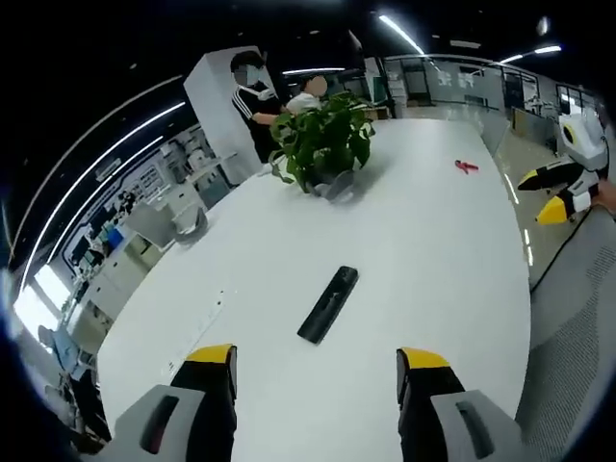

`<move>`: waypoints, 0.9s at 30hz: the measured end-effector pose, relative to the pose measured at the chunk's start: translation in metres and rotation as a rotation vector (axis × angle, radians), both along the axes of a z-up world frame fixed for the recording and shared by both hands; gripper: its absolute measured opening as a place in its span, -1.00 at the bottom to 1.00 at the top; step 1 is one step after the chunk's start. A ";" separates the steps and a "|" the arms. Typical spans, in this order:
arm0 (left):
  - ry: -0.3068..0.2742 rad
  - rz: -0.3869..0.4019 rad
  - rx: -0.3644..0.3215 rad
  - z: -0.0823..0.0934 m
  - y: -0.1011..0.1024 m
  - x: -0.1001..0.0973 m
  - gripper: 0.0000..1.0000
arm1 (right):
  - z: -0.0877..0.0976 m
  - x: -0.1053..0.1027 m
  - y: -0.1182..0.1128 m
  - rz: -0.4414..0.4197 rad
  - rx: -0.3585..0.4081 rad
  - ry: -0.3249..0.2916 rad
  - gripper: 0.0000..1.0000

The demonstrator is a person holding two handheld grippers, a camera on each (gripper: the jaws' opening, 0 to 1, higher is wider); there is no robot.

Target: Press the specified remote control buttons in sequence, fully releasing each button before pressing the next.

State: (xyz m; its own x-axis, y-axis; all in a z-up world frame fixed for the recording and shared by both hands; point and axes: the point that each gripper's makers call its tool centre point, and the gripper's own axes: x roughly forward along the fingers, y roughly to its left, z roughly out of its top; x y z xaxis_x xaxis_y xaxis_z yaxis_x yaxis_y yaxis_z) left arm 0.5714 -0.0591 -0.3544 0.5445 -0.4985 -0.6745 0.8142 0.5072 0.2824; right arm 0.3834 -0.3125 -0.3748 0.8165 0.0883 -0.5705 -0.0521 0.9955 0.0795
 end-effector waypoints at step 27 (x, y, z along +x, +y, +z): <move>0.245 -0.227 0.182 -0.081 -0.041 0.055 0.37 | -0.006 -0.001 -0.004 -0.014 -0.031 0.032 0.20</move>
State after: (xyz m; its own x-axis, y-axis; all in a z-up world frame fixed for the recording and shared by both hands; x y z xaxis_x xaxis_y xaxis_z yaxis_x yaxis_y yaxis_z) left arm 0.6265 -0.1001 -0.4351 0.2457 -0.4477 -0.8597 0.9546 0.2658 0.1344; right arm 0.3824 -0.3169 -0.3806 0.7986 0.0594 -0.5990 -0.0364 0.9981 0.0503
